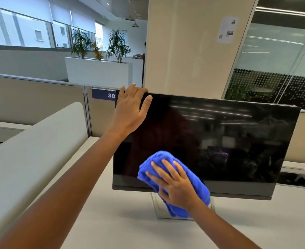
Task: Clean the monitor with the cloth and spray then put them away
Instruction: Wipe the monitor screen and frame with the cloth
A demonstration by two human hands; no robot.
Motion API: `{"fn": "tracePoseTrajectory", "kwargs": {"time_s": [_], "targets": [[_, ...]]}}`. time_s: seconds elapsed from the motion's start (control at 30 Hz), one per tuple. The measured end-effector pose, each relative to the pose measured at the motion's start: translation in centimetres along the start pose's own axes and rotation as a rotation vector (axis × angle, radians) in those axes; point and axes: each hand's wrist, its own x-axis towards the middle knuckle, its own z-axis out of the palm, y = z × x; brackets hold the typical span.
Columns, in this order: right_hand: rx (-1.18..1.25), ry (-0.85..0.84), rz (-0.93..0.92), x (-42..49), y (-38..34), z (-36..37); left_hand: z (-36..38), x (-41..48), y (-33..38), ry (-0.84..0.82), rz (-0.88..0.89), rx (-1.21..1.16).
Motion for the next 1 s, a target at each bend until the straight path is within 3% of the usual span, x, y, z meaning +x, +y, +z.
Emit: {"fn": "tracePoseTrajectory", "kwargs": {"time_s": [0.13,0.27,0.43,0.63,0.8,0.9,1.0], "targets": [[-0.124,-0.178,-0.219,-4.0,-0.8,0.7,0.0,0.1,0.7,-0.067,-0.005,0.058],[-0.197,-0.128,-0.325,-3.0,1.7,-0.2,-0.2,1.1,2.0,-0.202,-0.003,0.052],[-0.17,0.073,-0.137,2.4,7.8,-3.1,0.4,1.5,3.8,-0.206,0.0,0.019],[-0.18,0.124,0.17,8.4,14.9,-6.6,1.5,1.0,4.5,-0.142,-0.017,0.025],[0.015,0.199,0.41,7.8,13.3,-5.5,2.0,0.4,4.3,-0.108,-0.001,0.035],[0.035,0.198,0.396,5.8,10.3,-3.9,2.3,0.4,4.1,-0.097,-0.012,0.04],[0.029,0.132,0.256,2.5,7.0,-2.2,2.6,0.5,4.3,-0.087,-0.029,0.023]]}}
